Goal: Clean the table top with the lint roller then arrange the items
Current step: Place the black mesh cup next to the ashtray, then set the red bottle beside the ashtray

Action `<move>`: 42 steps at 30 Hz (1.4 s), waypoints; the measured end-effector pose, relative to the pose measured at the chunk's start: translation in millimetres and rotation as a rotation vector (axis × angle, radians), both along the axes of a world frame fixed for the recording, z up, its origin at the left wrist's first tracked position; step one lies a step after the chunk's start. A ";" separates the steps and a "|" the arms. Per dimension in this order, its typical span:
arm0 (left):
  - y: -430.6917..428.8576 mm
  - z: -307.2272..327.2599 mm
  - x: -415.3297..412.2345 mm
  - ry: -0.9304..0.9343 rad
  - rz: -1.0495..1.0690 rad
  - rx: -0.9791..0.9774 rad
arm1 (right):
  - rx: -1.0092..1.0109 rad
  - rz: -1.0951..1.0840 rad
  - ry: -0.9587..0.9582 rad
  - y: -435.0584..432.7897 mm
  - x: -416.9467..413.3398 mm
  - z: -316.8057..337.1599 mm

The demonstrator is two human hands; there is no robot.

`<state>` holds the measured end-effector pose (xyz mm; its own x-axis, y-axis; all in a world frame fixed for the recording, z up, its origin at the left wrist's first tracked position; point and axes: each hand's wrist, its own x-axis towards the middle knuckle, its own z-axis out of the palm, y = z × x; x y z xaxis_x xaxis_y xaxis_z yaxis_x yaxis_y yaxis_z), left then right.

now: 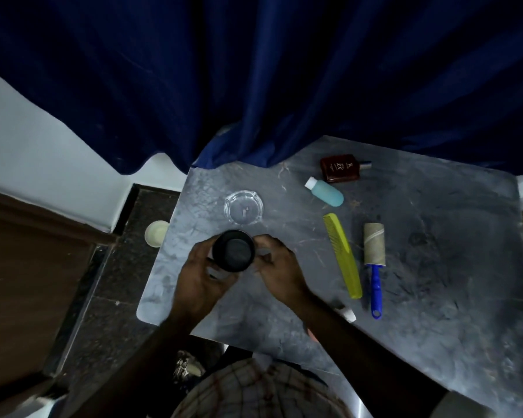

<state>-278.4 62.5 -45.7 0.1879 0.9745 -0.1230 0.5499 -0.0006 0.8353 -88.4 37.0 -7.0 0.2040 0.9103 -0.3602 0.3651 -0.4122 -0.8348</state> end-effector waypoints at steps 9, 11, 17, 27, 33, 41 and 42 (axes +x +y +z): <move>-1.1 6.3 -5.8 -0.059 0.071 -0.063 | -0.036 0.134 -0.156 14.9 -16.0 2.5; -4.6 3.1 -7.8 -0.046 0.079 -0.061 | -0.053 0.149 -0.159 11.9 -16.2 0.6; -7.0 -9.7 -14.2 -0.023 0.067 -0.075 | -0.087 0.164 -0.151 6.7 -18.3 -5.9; -9.7 -20.3 -33.1 -0.010 -0.054 -0.055 | -0.023 0.014 -0.226 21.9 18.1 -1.8; -11.9 -3.6 -65.1 -0.022 0.042 0.024 | 0.028 -0.160 -0.617 52.1 129.1 -6.5; 31.2 63.8 18.6 -0.022 -0.148 0.141 | -0.136 0.129 -0.832 87.3 184.6 -24.3; 40.2 73.1 39.8 -0.017 -0.218 0.176 | -0.136 0.139 -0.826 89.8 186.1 -25.9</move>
<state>-238.6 102.7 27.4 0.3961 0.9169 0.0499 0.5066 -0.2635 0.8210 97.8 126.7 -32.9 0.3394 0.9061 -0.2525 0.8905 -0.3960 -0.2238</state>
